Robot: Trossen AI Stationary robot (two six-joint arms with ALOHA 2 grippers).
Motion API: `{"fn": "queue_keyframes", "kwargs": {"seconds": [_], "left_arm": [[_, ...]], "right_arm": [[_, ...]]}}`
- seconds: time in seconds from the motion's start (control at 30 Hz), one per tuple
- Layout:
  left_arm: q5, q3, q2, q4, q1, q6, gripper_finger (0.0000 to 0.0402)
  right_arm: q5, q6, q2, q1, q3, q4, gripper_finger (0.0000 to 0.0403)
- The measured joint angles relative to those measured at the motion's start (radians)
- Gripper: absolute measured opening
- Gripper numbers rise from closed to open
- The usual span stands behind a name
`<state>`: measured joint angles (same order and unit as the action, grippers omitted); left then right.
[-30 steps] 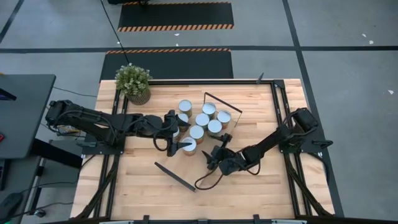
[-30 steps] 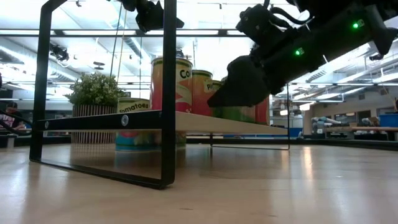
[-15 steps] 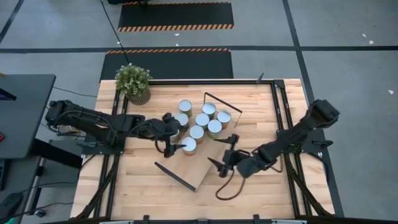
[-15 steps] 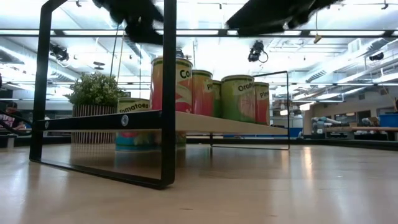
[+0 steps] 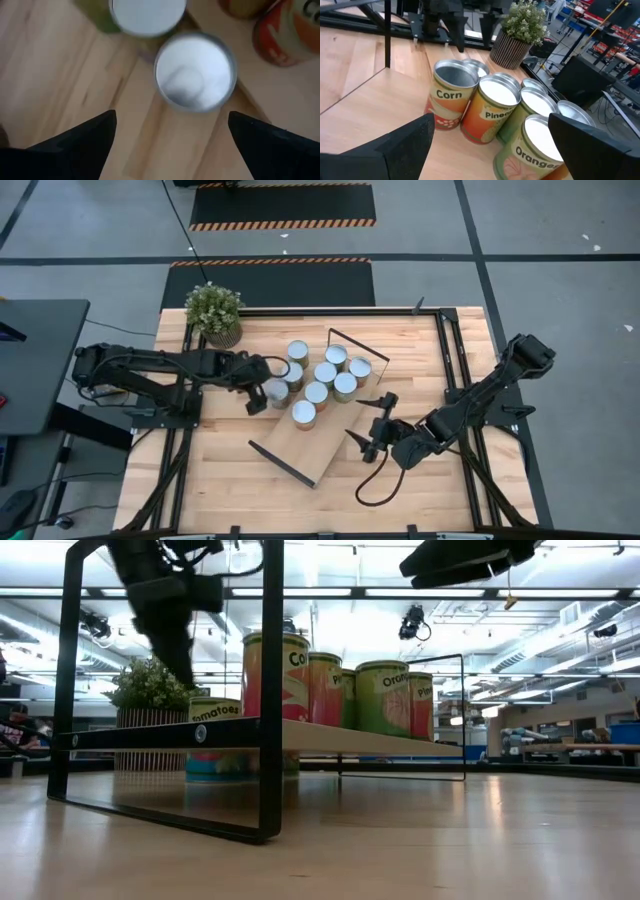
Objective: Pick and place cans onto a shelf
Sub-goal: Put the canned tomatoes on the shelf
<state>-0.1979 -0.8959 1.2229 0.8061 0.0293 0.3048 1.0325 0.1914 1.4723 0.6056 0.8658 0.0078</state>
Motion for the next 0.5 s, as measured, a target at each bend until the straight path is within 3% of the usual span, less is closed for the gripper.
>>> {"fn": "queue_keyframes", "kwargs": {"seconds": [0.17,0.5], "left_arm": [[0.019,0.002,0.001,0.067,-0.017,0.042,0.0389],[0.117,0.073,0.072,-0.084,0.041,0.004,0.0389]], "right_arm": [[0.0,0.011,-0.001,0.0,0.0,0.007,0.0398],[-0.004,0.013,-0.001,0.0,0.001,0.015,0.0398]]}}
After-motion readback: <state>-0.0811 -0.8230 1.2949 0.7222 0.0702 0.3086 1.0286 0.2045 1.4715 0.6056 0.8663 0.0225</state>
